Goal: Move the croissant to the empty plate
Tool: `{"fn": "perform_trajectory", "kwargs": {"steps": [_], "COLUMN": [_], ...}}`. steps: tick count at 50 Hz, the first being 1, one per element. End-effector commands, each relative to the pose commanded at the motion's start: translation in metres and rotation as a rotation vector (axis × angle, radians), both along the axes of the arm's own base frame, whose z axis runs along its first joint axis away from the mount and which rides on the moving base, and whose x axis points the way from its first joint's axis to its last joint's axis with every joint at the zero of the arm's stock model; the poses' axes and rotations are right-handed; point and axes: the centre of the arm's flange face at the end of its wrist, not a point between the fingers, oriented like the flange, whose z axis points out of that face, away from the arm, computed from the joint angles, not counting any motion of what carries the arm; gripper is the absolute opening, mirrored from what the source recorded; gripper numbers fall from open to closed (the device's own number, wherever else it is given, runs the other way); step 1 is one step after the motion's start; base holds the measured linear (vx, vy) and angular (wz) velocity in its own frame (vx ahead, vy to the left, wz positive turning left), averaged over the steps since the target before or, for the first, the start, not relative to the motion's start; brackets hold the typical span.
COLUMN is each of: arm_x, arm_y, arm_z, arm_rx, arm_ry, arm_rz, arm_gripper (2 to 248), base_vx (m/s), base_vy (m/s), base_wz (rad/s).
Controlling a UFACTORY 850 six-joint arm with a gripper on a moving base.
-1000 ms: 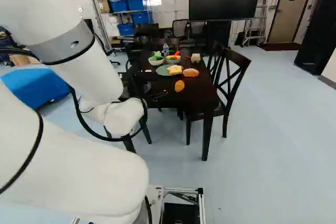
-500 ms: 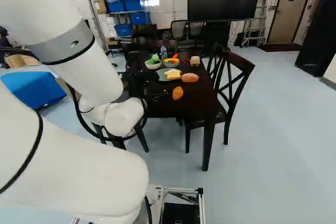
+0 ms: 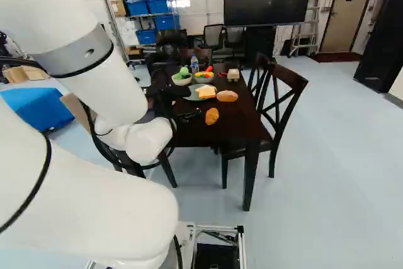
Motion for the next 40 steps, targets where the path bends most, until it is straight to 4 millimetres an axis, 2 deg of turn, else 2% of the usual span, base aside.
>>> {"fn": "perform_trajectory", "kwargs": {"steps": [40], "arm_x": [0.056], "arm_y": [-0.026], "arm_z": [0.027], "arm_rx": [0.003], "arm_ry": [0.063], "arm_rz": [-0.08], "arm_gripper": [247], "base_vx": [0.0], "base_vy": [0.0], "base_wz": [0.0]}}
